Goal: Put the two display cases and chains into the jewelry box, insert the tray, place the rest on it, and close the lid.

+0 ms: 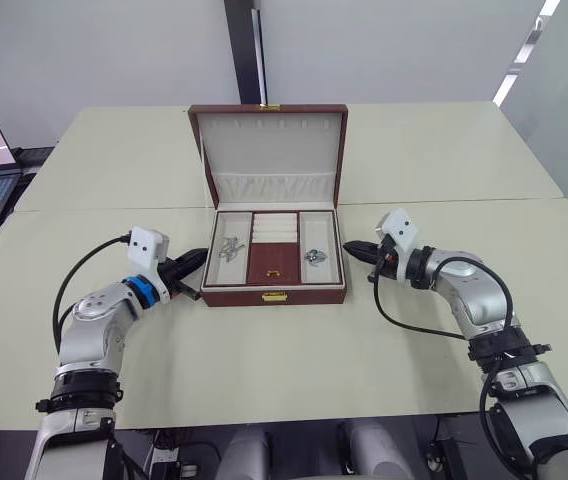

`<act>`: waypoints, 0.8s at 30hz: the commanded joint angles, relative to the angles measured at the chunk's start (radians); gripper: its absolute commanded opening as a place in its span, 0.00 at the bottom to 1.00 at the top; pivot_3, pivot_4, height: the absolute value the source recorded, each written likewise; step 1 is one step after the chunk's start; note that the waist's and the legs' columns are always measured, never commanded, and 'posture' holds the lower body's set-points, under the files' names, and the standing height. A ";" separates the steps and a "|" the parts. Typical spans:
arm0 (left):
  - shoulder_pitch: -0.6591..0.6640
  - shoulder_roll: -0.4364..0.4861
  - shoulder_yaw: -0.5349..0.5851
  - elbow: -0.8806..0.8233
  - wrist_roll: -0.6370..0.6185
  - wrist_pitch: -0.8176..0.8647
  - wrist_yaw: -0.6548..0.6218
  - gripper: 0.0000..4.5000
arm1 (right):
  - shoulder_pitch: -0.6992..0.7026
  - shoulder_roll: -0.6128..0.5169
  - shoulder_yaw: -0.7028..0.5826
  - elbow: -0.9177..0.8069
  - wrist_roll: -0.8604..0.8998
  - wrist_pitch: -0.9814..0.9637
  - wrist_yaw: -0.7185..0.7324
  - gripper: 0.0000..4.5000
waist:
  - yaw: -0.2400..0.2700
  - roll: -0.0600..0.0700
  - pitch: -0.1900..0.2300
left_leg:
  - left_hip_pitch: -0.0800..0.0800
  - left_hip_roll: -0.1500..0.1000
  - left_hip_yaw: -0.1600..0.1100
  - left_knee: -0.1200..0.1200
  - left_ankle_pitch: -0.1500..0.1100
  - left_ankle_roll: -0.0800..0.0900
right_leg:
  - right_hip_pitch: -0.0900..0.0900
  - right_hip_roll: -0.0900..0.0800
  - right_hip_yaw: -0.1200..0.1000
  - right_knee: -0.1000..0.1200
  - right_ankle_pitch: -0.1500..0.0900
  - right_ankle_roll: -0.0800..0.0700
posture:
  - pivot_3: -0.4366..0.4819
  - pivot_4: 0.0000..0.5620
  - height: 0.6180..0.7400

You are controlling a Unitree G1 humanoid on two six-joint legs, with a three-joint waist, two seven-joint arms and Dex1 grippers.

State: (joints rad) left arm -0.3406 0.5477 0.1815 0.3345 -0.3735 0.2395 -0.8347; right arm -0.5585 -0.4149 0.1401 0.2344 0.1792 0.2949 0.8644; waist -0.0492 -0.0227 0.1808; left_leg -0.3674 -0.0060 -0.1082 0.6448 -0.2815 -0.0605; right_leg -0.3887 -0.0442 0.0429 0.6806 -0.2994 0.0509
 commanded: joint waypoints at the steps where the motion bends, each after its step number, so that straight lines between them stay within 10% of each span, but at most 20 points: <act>1: 0.015 -0.001 -0.029 -0.089 -0.022 0.026 -0.047 0.01 | 0.011 0.004 0.013 -0.088 0.034 0.029 0.042 0.00 | 0.000 0.000 0.000 | 0.000 0.000 0.000 0.000 0.000 0.000 | 0.000 0.000 0.000 0.000 0.000 0.000 | 0.48 0.27 1.00; 24: 0.308 0.114 -0.006 -0.499 -0.118 0.259 -0.150 0.01 | 0.252 -0.111 -0.023 -0.498 0.191 0.305 0.124 0.00 | 0.001 0.000 0.000 | 0.000 0.000 0.000 -0.001 0.000 0.000 | 0.001 -0.001 0.000 -0.001 0.000 0.000 | 0.48 0.27 1.00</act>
State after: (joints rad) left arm -0.0444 0.6621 0.2024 -0.0929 -0.4534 0.4969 -0.9355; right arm -0.3122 -0.5390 0.0931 -0.1743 0.3035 0.5932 0.9564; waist -0.0484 -0.0226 0.1808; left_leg -0.3674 -0.0060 -0.1085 0.6441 -0.2817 -0.0602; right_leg -0.3881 -0.0453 0.0432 0.6795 -0.2996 0.0509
